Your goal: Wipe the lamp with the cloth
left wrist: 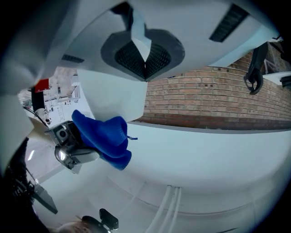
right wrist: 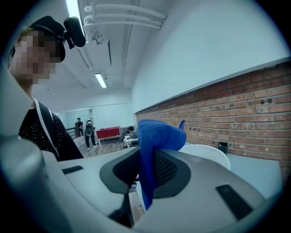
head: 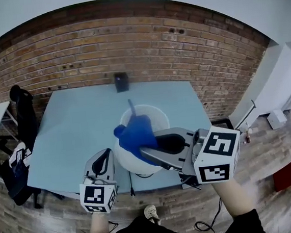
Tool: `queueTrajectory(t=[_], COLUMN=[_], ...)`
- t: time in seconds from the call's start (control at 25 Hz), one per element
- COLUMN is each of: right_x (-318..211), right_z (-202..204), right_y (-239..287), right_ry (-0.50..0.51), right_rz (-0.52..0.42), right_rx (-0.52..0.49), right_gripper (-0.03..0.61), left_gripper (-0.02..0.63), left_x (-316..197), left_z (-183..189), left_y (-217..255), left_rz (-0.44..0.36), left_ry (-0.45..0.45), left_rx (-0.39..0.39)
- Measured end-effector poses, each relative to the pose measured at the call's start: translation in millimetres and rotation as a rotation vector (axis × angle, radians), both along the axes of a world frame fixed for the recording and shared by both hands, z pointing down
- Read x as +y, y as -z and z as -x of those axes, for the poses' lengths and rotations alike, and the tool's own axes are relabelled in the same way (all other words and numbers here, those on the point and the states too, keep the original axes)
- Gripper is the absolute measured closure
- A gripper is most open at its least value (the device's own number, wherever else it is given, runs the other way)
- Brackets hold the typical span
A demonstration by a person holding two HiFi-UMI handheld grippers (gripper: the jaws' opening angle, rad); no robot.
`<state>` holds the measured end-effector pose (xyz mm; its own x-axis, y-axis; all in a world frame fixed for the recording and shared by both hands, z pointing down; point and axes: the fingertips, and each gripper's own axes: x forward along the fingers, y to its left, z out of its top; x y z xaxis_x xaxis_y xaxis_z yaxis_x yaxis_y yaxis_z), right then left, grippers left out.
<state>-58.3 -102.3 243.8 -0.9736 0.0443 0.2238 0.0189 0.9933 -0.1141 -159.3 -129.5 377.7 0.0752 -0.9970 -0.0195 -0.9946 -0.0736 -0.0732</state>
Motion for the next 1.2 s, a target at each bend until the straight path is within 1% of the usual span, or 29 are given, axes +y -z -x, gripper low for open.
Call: queueTrajectory(t=[0.12, 0.24, 0.36, 0.44, 0.52, 0.6, 0.68, 0.8, 0.88, 1.0, 1.2], right_x=[0.2, -1.8, -11.8, -17.6, -25.2, -36.2, -46.0, -49.8, -50.3, -53.3, -57.7], right_z=[1.7, 9.3, 28.8, 44.6, 58.6, 69.7, 77.5, 87.7, 93.3, 100.8, 116.5], right_y=[10.0, 28.5, 43.0, 47.3, 46.0, 37.2, 22.8, 1.4, -7.1, -15.0, -37.4], right_ry=[-0.110, -0.210, -0.320, -0.400, -0.505, -0.617, -0.706, -0.784, -0.826, -0.894, -1.001], right_rz=[-0.007, -0.053, -0.095, -0.145, -0.237, -0.321, -0.359, -0.385, -0.431, -0.540, -0.762], right_rx=[-0.044, -0.070, -0.065, -0.037, 0.029, 0.118, 0.192, 0.255, 0.296, 0.395, 0.655], right_gripper=[0.514, 0.514, 0.514, 0.514, 0.514, 0.514, 0.514, 0.514, 0.514, 0.514, 0.514], left_gripper=[0.605, 0.605, 0.605, 0.604, 0.606, 0.606, 0.606, 0.605, 0.604, 0.605, 0.605], left_x=[10.0, 22.3, 29.0, 30.4, 29.8, 27.1, 23.0, 17.0, 15.1, 13.0, 9.2], left_z=[-1.8, -5.4, 3.0, 11.8, 22.1, 31.2, 37.8, 52.0, 61.5, 71.3, 89.6], left_y=[3.4, 6.4, 10.5, 10.0, 9.6, 12.9, 15.6, 13.8, 12.4, 8.6, 1.2], left_rz=[0.010, 0.012, 0.006, 0.010, 0.014, 0.014, 0.016, 0.024, 0.024, 0.026, 0.032], left_ry=[-0.068, -0.139, -0.167, -0.176, -0.182, -0.195, -0.219, -0.237, -0.242, -0.251, -0.242], left_rx=[-0.006, -0.022, -0.011, 0.007, 0.022, 0.032, 0.029, 0.024, 0.026, 0.028, 0.046])
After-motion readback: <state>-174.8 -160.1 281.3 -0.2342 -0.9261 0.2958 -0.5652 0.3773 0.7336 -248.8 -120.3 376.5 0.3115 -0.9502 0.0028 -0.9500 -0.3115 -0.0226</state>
